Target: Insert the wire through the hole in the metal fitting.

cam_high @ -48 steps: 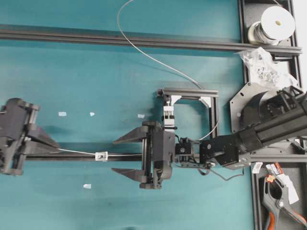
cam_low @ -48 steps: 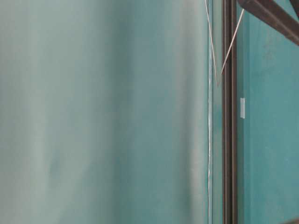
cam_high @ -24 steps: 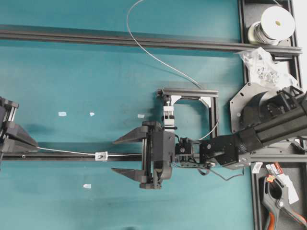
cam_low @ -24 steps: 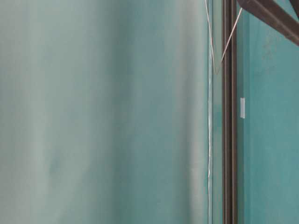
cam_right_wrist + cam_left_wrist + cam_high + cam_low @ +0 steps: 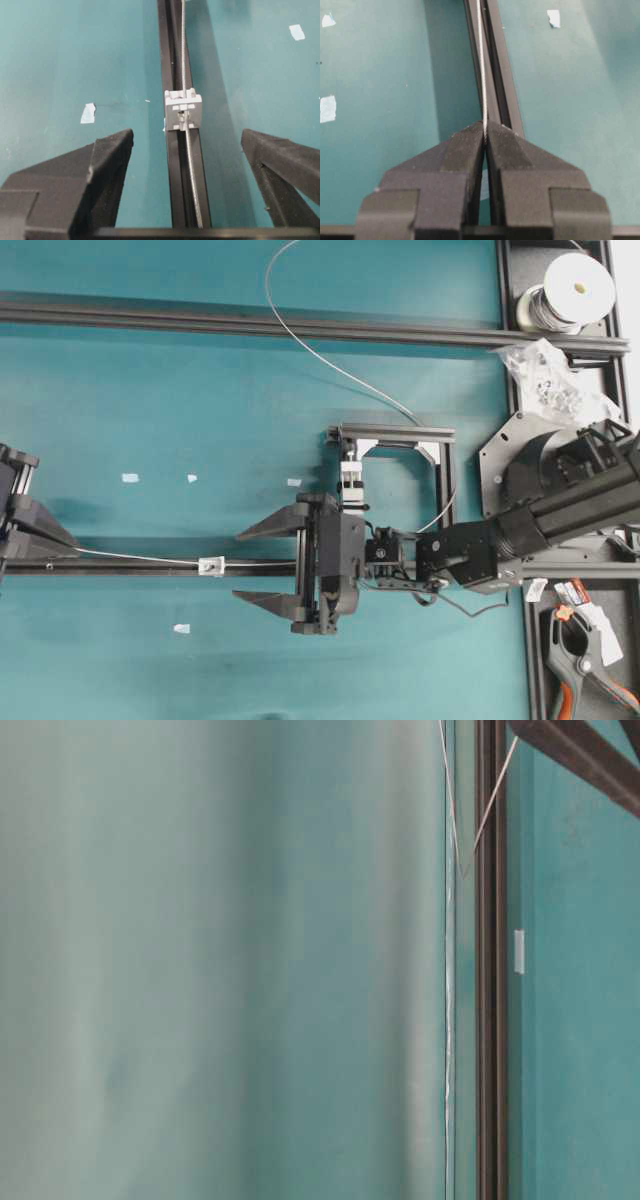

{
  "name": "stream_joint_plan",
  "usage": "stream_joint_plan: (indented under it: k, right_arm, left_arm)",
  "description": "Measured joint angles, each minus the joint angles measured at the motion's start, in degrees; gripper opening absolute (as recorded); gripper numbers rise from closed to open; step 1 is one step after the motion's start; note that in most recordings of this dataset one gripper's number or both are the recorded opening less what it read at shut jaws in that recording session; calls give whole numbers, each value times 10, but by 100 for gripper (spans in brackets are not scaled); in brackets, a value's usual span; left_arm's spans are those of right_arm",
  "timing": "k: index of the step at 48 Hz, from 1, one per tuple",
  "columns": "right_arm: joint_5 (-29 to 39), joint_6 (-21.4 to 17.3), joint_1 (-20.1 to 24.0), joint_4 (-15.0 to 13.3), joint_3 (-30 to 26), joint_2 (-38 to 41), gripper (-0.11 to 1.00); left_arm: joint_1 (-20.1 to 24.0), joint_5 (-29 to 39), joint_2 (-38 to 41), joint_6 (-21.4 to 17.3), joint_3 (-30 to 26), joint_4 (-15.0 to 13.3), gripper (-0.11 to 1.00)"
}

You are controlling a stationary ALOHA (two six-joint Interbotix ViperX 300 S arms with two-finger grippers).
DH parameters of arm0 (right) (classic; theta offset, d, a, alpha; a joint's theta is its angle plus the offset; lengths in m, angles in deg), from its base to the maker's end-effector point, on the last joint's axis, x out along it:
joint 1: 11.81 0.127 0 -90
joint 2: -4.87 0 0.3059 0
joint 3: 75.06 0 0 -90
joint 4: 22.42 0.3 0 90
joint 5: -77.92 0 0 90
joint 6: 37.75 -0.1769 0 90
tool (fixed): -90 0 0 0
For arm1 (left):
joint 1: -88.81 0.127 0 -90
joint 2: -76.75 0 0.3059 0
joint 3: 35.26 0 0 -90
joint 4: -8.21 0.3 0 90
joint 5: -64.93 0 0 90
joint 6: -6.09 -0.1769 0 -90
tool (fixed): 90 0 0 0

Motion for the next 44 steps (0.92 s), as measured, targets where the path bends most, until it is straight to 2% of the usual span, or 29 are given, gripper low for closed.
stream_joint_plan:
  k: [5, 9, 21, 29, 36, 44]
  right_arm:
    - [0, 0, 1, 0, 0, 1, 95]
    - [0, 0, 1, 0, 0, 1, 95]
    - [0, 4, 1, 0, 0, -1, 95]
    - [-1, 27, 0, 1, 8, -29, 95]
    - [-4, 63, -5, 0, 25, -70, 95]
    - [-18, 73, -24, 0, 49, -101, 95]
  left_arm:
    - [0, 1, 0, 0, 0, 0, -1]
    - [0, 1, 0, 0, 0, 0, 12]
    - [8, 1, -4, 0, 0, 0, 79]
    - [23, 1, -31, -6, 0, 0, 80]
    - [44, 0, -65, -10, 6, 1, 80]
    - [69, -9, -100, -18, 23, 1, 80]
